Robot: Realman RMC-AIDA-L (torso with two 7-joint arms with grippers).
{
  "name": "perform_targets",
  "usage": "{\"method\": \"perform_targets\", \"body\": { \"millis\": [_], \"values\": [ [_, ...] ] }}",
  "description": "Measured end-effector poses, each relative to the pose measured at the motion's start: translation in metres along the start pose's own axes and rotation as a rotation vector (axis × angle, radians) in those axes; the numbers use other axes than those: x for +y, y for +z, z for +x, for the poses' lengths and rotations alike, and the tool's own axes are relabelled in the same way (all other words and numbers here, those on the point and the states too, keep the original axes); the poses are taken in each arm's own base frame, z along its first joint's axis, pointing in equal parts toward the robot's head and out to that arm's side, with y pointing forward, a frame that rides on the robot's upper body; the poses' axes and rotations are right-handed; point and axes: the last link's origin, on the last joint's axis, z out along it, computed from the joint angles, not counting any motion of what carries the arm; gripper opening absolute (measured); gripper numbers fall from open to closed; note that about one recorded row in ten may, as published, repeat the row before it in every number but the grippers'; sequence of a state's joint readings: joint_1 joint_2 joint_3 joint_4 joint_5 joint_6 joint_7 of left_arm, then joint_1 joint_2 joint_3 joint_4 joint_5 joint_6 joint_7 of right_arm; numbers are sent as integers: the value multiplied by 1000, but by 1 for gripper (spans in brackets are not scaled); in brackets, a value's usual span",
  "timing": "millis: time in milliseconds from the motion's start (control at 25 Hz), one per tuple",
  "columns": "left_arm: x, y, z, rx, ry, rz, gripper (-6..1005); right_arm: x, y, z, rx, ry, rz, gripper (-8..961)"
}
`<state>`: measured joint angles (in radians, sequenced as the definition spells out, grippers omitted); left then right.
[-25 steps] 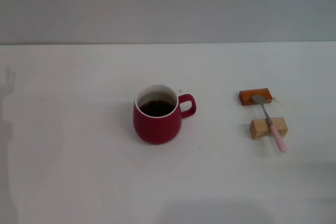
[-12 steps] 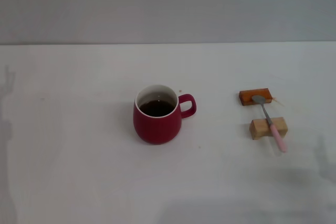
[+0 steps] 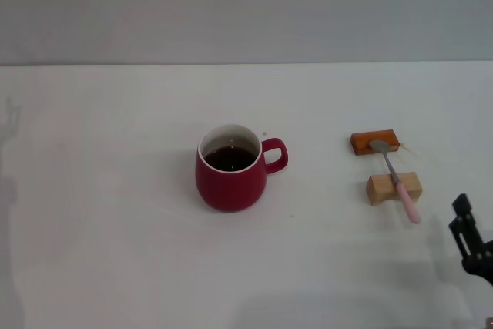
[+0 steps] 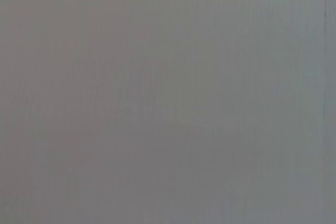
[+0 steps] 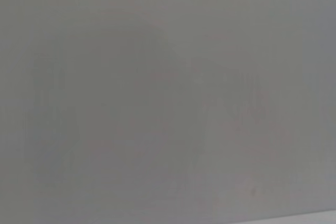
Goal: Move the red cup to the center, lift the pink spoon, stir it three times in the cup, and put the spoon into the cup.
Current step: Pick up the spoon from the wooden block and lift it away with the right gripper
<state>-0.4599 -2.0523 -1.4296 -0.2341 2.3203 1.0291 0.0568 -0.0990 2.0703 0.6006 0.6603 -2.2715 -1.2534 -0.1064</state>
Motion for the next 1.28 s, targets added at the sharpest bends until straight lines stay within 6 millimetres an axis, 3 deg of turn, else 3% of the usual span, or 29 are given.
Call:
{"method": "perform_targets", "body": {
  "millis": [800, 1280],
  "values": [
    [2, 1, 1, 5, 1, -7, 838, 11, -2, 20, 119, -71, -72, 656],
    [2, 1, 2, 11, 0, -7, 838, 18, 8, 26, 156, -82, -117, 656]
  ]
}}
